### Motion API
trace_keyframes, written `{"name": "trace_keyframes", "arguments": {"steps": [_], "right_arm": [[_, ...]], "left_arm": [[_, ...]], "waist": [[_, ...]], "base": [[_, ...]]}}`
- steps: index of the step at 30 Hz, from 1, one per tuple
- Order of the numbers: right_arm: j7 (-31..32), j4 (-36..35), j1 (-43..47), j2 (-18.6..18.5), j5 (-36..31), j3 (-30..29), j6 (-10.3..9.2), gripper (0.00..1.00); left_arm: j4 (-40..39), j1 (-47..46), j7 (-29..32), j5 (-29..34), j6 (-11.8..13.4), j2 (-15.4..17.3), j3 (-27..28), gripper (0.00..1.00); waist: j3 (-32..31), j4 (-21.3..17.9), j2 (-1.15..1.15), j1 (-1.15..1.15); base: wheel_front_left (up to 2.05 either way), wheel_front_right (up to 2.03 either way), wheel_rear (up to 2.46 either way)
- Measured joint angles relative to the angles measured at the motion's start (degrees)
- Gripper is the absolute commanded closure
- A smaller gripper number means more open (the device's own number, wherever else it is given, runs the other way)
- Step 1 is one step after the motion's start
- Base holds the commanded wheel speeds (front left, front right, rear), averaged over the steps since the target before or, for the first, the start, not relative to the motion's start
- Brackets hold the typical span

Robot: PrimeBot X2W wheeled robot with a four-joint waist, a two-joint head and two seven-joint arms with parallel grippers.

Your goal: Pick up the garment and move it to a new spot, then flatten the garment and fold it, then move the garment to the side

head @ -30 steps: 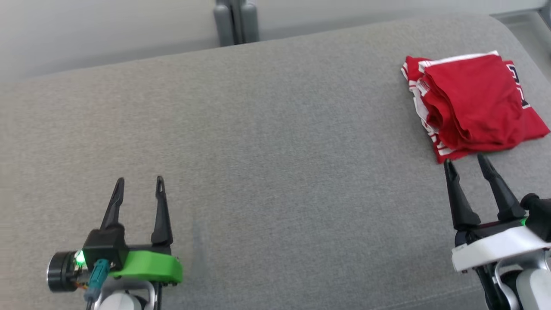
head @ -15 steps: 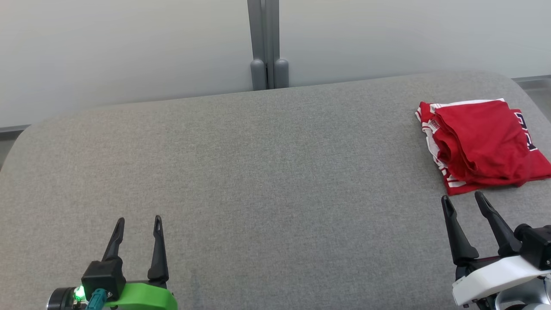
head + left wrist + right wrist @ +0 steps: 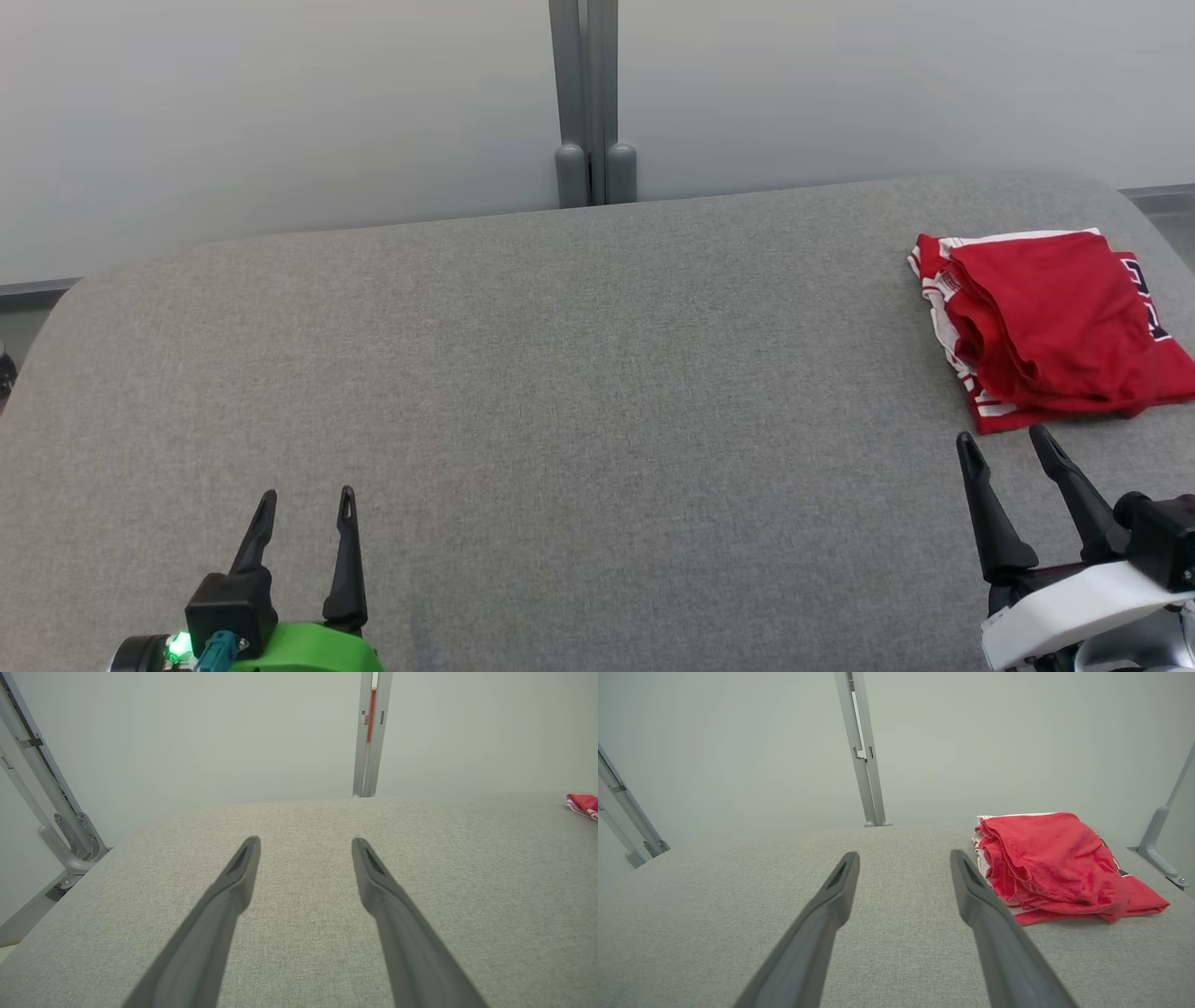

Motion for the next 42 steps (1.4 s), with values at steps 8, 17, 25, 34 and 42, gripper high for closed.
{"name": "trace_keyframes", "arguments": {"steps": [8, 17, 25, 34, 42], "right_arm": [[0.0, 0.1, 0.0, -0.1, 0.1, -0.1, 0.0, 0.0], [-0.1, 2.3, 0.2, 0.9, 0.3, 0.2, 0.0, 1.0], [0.4, 4.5, -0.1, 1.3, 8.4, 0.1, 0.0, 1.0], [1.0, 6.8, -1.9, 1.9, 16.9, -0.2, -0.01, 1.0], [1.5, 8.6, -3.4, 2.4, 23.7, -0.6, -0.01, 1.0]], "left_arm": [[0.8, -0.1, -0.2, -0.1, 0.2, 0.1, -0.2, 0.0], [3.1, 0.6, 0.1, -0.4, 0.2, -0.5, -1.1, 1.0], [3.4, 0.6, 2.2, -8.2, -1.4, -1.4, 0.9, 1.0], [3.5, 0.2, 4.5, -16.3, -3.1, -2.5, 3.2, 1.0], [3.6, -0.5, 6.2, -22.9, -4.3, -3.3, 5.1, 1.0]], "waist": [[0.0, 0.0, 0.0, 0.0], [0.1, 0.2, 0.0, 0.0], [0.2, 0.2, 0.0, 0.0], [0.4, 0.2, 0.0, 0.0], [0.5, 0.3, 0.0, 0.0]], "base": [[0.0, 0.0, 0.0], [0.0, 0.0, 0.0], [0.0, 0.0, 0.0], [0.0, 0.0, 0.0], [0.0, 0.0, 0.0]]}}
